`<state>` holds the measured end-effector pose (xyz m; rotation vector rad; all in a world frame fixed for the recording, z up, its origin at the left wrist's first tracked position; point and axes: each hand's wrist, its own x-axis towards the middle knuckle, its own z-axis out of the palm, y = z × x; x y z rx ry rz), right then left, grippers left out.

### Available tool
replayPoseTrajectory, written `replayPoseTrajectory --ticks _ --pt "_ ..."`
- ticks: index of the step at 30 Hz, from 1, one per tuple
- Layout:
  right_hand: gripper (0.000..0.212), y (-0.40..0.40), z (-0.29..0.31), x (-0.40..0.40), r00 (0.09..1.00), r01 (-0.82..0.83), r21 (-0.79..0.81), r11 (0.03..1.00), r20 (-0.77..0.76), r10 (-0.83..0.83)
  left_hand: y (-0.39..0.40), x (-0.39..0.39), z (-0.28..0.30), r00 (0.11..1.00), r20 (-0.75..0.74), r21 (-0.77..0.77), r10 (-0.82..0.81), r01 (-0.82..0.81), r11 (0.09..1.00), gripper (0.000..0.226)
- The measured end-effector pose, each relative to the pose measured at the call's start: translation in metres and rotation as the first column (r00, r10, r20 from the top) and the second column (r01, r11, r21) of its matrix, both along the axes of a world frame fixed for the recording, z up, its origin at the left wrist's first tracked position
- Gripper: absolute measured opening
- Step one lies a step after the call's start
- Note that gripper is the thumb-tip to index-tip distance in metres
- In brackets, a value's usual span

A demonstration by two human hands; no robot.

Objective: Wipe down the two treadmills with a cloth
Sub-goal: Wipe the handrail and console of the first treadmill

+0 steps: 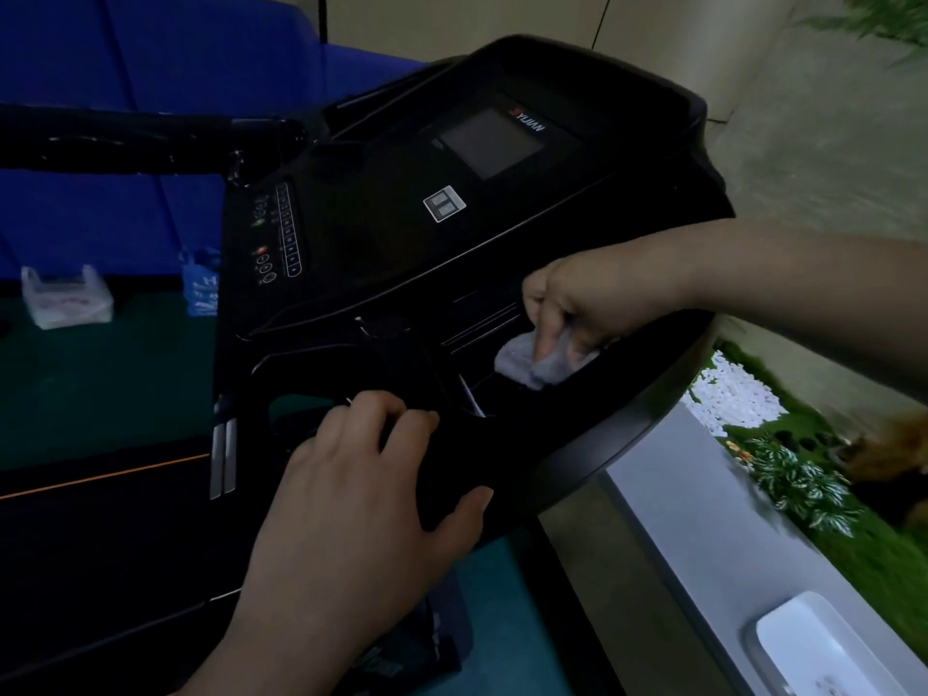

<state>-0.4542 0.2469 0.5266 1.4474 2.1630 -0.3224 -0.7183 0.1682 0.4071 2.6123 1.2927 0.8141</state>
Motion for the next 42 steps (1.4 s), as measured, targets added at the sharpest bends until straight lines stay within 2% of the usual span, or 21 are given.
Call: replayPoseTrajectory --ticks 3,5,7,9,10,12,15,17,21,22,26,27,31,33,35,39,42 --pt "0.032 0.010 -0.006 0.000 0.985 -0.133 0.272 0.953 -0.075 0.158 0.000 0.000 0.000 1.000 -0.002 -0.002 0.003 -0.003 1.000 0.065" --pt "0.033 0.011 -0.010 -0.004 0.981 -0.151 0.323 0.934 -0.064 0.181 0.001 0.000 0.000 1.000 -0.006 -0.004 0.003 -0.003 1.000 0.066" --pt "0.035 0.005 -0.011 -0.009 0.981 -0.154 0.217 0.964 -0.086 0.176 0.002 0.000 0.000 1.000 -0.015 -0.009 0.004 -0.004 1.000 0.067" --pt "0.036 -0.002 -0.014 -0.015 0.989 -0.098 0.070 0.993 -0.101 0.105 0.002 0.000 -0.001 1.000 -0.021 -0.014 0.005 -0.005 1.000 0.066" --pt "0.035 -0.002 -0.017 -0.018 0.989 -0.085 0.066 0.994 -0.115 0.092 0.002 0.000 0.000 1.000 -0.023 -0.017 0.005 -0.006 1.000 0.065" --pt "0.033 0.003 -0.026 -0.024 0.982 -0.097 0.169 0.981 -0.145 0.122 0.002 0.000 0.000 1.000 -0.029 -0.025 0.006 -0.007 1.000 0.065" --pt "0.033 0.007 -0.036 -0.034 0.989 -0.090 0.231 0.969 -0.096 0.115 0.002 0.000 0.001 1.000 -0.023 -0.034 0.003 -0.004 0.999 0.063" --pt "0.028 0.004 -0.037 -0.035 0.990 -0.103 0.191 0.976 -0.078 0.119 0.001 0.000 0.001 1.000 -0.013 -0.034 -0.001 0.001 0.999 0.061" --pt "0.026 -0.004 -0.025 -0.035 0.991 -0.094 -0.063 0.994 -0.103 0.088 0.002 0.001 0.001 1.000 -0.009 -0.029 0.001 -0.002 1.000 0.060" --pt "0.026 -0.002 -0.024 -0.035 0.992 -0.082 -0.073 0.994 -0.102 0.074 0.002 0.001 0.001 1.000 -0.011 -0.030 -0.001 0.000 1.000 0.061" --pt "0.026 0.010 -0.031 -0.039 0.992 -0.057 0.125 0.991 -0.105 0.070 0.002 0.000 0.002 1.000 -0.010 -0.030 0.000 0.000 1.000 0.062" --pt "0.027 0.010 -0.032 -0.041 0.993 -0.042 0.110 0.993 -0.101 0.053 0.002 0.000 0.002 1.000 -0.009 -0.028 0.002 -0.002 1.000 0.062" --pt "0.024 0.003 -0.024 -0.043 0.993 -0.010 -0.163 0.987 -0.119 -0.010 0.001 0.001 0.001 1.000 -0.020 -0.028 0.007 -0.008 1.000 0.061" --pt "0.025 0.001 -0.021 -0.041 0.993 0.008 -0.235 0.972 -0.109 -0.035 0.001 0.001 0.002 1.000 -0.017 -0.031 0.012 -0.013 0.999 0.062" --pt "0.026 0.002 -0.021 -0.042 0.992 0.023 -0.264 0.964 -0.114 -0.055 0.001 0.001 0.002 1.000 -0.012 -0.030 0.013 -0.014 0.999 0.062" --pt "0.046 0.006 -0.013 -0.030 1.000 -0.002 -0.258 0.966 0.011 0.005 0.001 0.000 0.002 1.000 -0.003 -0.028 0.014 -0.015 1.000 0.062" --pt "0.039 0.008 0.009 -0.013 0.997 0.032 -0.265 0.964 0.072 -0.013 0.000 0.000 0.002 1.000 -0.007 -0.034 0.017 -0.017 0.999 0.063"
